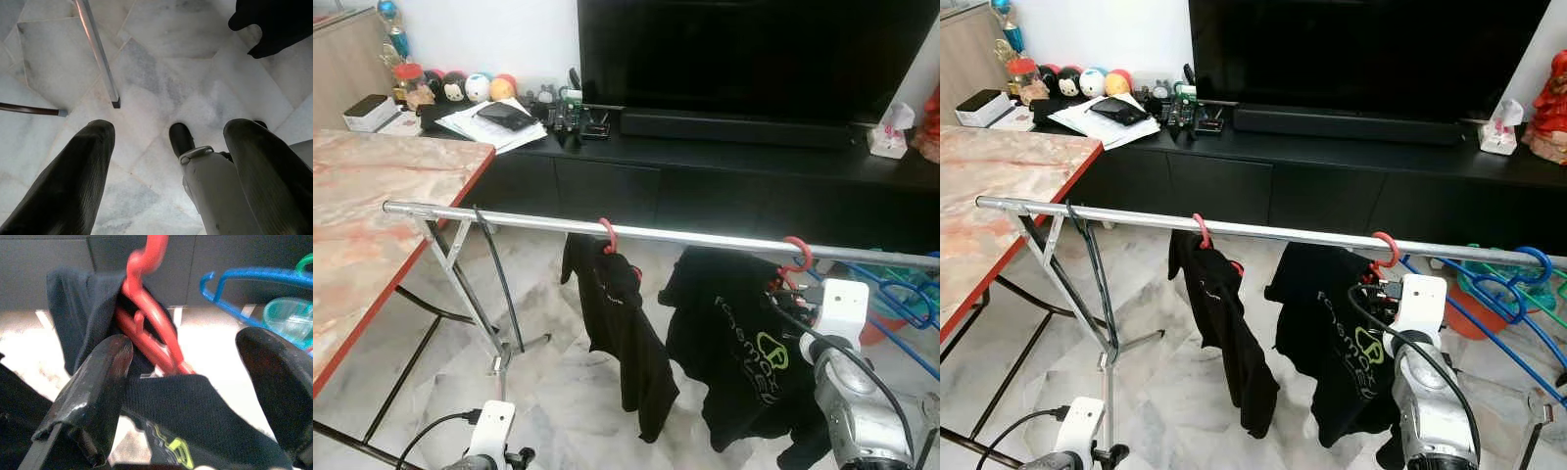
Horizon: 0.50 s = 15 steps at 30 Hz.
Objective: Hang hanger
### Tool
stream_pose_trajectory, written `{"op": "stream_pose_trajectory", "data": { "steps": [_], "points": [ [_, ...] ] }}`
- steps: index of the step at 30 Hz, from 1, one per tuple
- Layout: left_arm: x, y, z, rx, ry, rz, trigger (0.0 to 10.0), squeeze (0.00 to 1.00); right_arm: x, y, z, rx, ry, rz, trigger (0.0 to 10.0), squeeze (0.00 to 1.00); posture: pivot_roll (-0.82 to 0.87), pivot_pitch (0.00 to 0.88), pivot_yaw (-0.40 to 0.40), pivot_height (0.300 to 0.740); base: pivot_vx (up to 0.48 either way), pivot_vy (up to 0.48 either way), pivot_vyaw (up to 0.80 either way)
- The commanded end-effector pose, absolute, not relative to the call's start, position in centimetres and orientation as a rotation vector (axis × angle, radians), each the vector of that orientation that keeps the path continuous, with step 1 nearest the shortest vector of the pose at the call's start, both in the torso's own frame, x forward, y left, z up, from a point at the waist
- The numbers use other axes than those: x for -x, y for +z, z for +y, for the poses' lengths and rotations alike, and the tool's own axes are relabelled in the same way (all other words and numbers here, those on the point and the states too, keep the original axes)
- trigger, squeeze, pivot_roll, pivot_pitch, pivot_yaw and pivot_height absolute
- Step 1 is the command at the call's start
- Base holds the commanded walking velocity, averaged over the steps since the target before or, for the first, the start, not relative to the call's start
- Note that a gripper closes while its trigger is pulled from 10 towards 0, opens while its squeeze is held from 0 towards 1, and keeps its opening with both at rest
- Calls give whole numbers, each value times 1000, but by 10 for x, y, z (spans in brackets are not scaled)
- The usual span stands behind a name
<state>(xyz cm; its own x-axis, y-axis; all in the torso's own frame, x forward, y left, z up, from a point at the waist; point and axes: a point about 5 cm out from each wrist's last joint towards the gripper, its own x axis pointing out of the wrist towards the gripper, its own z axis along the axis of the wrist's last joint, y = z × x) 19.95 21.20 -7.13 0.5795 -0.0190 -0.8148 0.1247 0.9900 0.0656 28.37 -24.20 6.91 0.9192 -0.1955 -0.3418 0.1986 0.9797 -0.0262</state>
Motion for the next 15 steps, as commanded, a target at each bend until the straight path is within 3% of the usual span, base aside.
{"op": "stream_pose_trajectory", "data": {
  "steps": [1, 15],
  "points": [
    [-198, -72, 214, -123, -84, 965, 10000, 0, -287, 65, -245, -14, -187, 398, 10000, 0, -160, 0, -5, 740, 0, 0, 0],
    [-197, -72, 215, -119, -83, 962, 10000, 0, -314, 81, -234, -62, 4, 394, 10000, 0, -156, 0, -2, 740, 0, 0, 0]
  ]
}}
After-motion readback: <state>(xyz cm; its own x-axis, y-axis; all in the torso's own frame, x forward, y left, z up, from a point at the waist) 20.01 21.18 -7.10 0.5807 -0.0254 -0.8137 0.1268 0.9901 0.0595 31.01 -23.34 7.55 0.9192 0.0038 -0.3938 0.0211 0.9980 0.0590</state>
